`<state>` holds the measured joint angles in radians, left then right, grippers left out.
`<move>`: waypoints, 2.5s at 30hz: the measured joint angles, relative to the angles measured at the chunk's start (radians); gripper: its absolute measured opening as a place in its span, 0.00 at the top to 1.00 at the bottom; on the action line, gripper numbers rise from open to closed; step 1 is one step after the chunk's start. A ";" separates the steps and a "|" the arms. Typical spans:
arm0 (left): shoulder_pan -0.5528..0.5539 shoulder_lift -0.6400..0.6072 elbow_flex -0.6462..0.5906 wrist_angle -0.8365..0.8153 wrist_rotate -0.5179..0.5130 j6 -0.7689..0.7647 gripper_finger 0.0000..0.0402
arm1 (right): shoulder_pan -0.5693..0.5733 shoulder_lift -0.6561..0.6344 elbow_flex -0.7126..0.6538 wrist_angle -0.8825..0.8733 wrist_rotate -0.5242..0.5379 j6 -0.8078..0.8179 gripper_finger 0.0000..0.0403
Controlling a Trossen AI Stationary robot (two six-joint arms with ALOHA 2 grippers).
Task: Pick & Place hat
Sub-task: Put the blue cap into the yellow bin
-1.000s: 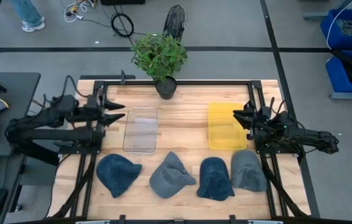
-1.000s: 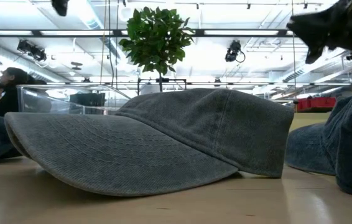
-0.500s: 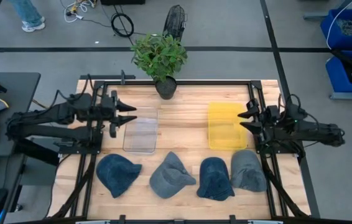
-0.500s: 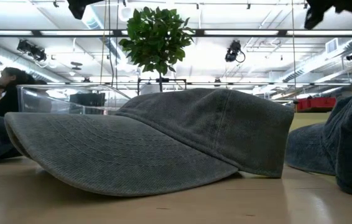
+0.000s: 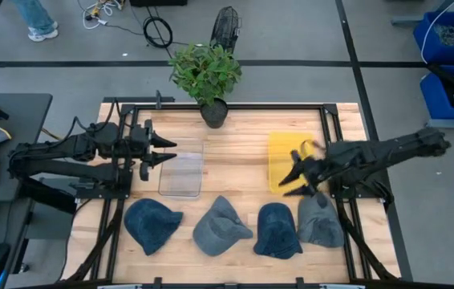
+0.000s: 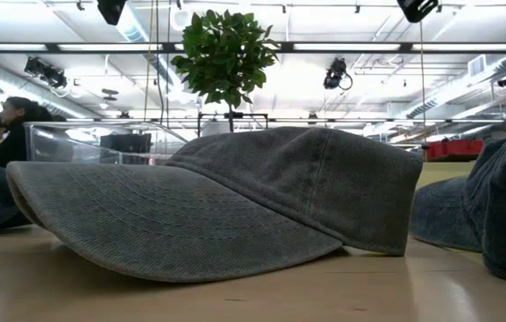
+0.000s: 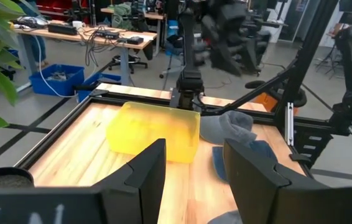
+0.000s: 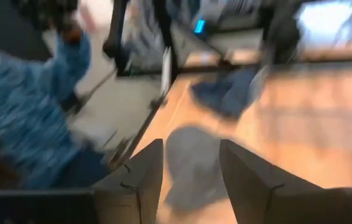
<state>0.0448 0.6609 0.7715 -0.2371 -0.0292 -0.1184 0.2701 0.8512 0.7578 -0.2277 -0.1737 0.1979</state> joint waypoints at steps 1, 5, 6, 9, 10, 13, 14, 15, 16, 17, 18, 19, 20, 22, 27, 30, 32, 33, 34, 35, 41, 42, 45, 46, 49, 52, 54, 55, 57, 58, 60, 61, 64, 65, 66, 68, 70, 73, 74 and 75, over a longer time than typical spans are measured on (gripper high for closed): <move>0.000 0.000 0.000 0.000 0.000 0.001 0.59 | 0.022 0.038 0.020 -0.022 0.001 0.017 0.59; 0.000 0.000 0.000 0.000 0.000 0.008 0.59 | 0.089 0.174 0.086 -0.109 0.035 0.078 0.59; 0.000 0.000 0.000 0.000 0.000 0.007 0.59 | 0.102 0.203 0.097 -0.137 0.045 0.086 0.59; 0.000 0.000 0.000 0.000 0.000 0.008 0.59 | 0.138 0.284 0.101 -0.206 0.065 0.129 0.59; 0.000 0.000 0.000 -0.001 0.000 0.008 0.59 | 0.149 0.310 0.101 -0.228 0.063 0.135 0.59; 0.000 0.000 0.000 -0.001 0.000 0.010 0.59 | 0.182 0.387 0.101 -0.290 0.060 0.135 0.59; 0.000 0.000 0.000 -0.001 0.000 0.010 0.59 | 0.193 0.411 0.101 -0.300 0.060 0.135 0.59; 0.000 0.000 0.000 -0.001 0.000 0.010 0.59 | 0.204 0.434 0.101 -0.302 0.059 0.135 0.59; 0.000 0.000 0.000 -0.002 0.000 0.010 0.59 | 0.212 0.454 0.101 -0.301 0.060 0.135 0.59; 0.000 0.000 0.000 -0.003 0.000 0.010 0.59 | 0.219 0.472 0.101 -0.297 0.061 0.136 0.59; 0.000 0.000 0.000 -0.007 0.000 0.010 0.59 | 0.224 0.492 0.101 -0.290 0.061 0.144 0.59; 0.000 0.000 0.000 -0.012 0.000 0.010 0.59 | 0.228 0.511 0.101 -0.281 0.062 0.160 0.59; 0.000 0.000 0.000 -0.017 0.000 0.010 0.59 | 0.230 0.530 0.101 -0.278 0.062 0.172 0.59; 0.000 0.000 0.000 -0.025 0.000 0.010 0.59 | 0.235 0.571 0.101 -0.276 0.065 0.188 0.59; 0.000 0.000 0.000 -0.025 0.000 0.010 0.59 | 0.243 0.657 0.101 -0.276 0.126 0.177 0.59; 0.000 0.000 0.000 -0.025 0.000 0.010 0.59 | 0.243 0.686 0.104 -0.271 0.140 0.175 0.60; 0.000 0.000 0.000 -0.024 0.000 0.010 0.59 | 0.243 0.695 0.105 -0.270 0.145 0.175 0.63; 0.000 0.000 0.000 -0.024 0.000 0.010 0.59 | 0.243 0.695 0.104 -0.270 0.151 0.175 0.66; 0.000 0.000 0.000 -0.024 0.000 0.010 0.59 | 0.243 0.695 0.104 -0.270 0.158 0.175 0.69; 0.000 0.000 0.000 -0.024 0.000 0.010 0.59 | 0.243 0.695 0.104 -0.265 0.162 0.176 0.73; 0.000 0.000 0.000 -0.024 0.000 0.010 0.59 | 0.242 0.693 0.101 -0.214 0.163 0.156 0.97; 0.000 0.000 0.000 -0.024 0.000 0.009 0.59 | 0.242 0.692 0.101 -0.200 0.153 0.156 0.96; 0.000 0.000 0.000 -0.024 0.000 0.009 0.59 | 0.242 0.675 0.105 -0.159 0.102 0.152 0.95; 0.000 0.000 0.000 -0.024 0.000 0.009 0.59 | 0.242 0.669 0.121 -0.166 0.095 0.152 0.95; 0.000 0.000 0.000 -0.024 0.000 0.008 0.59 | 0.243 0.643 0.196 -0.227 0.090 0.145 0.98; 0.000 0.000 0.000 -0.024 0.000 0.008 0.59 | 0.242 0.621 0.296 -0.369 0.119 0.105 0.98; 0.000 0.000 0.000 -0.023 0.000 0.008 0.59 | 0.242 0.604 0.370 -0.459 0.191 0.070 0.98; 0.000 0.000 0.000 -0.023 0.000 0.008 0.59 | 0.242 0.594 0.407 -0.505 0.219 0.056 0.98; 0.000 0.000 0.000 -0.023 0.000 0.008 0.59 | 0.242 0.579 0.476 -0.617 0.268 0.034 0.98; 0.000 0.000 0.000 -0.023 0.000 0.008 0.59 | 0.242 0.574 0.509 -0.681 0.295 0.026 0.98; 0.000 0.000 0.000 -0.023 0.000 0.008 0.59 | 0.242 0.568 0.568 -0.816 0.367 0.013 0.99; 0.000 0.000 0.000 -0.023 0.000 0.008 0.59 | 0.242 0.565 0.594 -0.887 0.415 0.011 0.99; 0.000 0.000 0.000 -0.023 0.000 0.009 0.59 | 0.241 0.552 0.625 -1.067 0.597 0.011 0.99; 0.000 0.000 0.000 -0.023 0.000 0.009 0.59 | 0.240 0.548 0.623 -1.115 0.659 0.012 0.99; 0.000 0.000 0.000 -0.023 0.000 0.009 0.59 | 0.231 0.544 0.616 -1.156 0.719 0.019 0.99; 0.000 0.000 0.000 -0.023 0.000 0.009 0.59 | 0.206 0.538 0.597 -1.219 0.812 0.037 0.99; 0.000 0.000 0.000 -0.023 0.000 0.009 0.59 | 0.167 0.534 0.567 -1.258 0.852 0.054 0.99; 0.000 0.000 0.000 -0.023 0.000 0.009 0.59 | 0.092 0.522 0.487 -1.258 0.857 0.055 0.99; 0.000 0.000 0.000 -0.023 0.000 0.009 0.59 | 0.064 0.520 0.455 -1.257 0.860 0.055 0.99; 0.001 0.000 0.000 -0.023 0.000 0.009 0.59 | 0.037 0.520 0.418 -1.258 0.869 0.055 0.99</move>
<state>0.0454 0.6605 0.7715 -0.2596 -0.0292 -0.1093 0.3075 1.3708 1.1758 -1.4853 0.6956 0.2531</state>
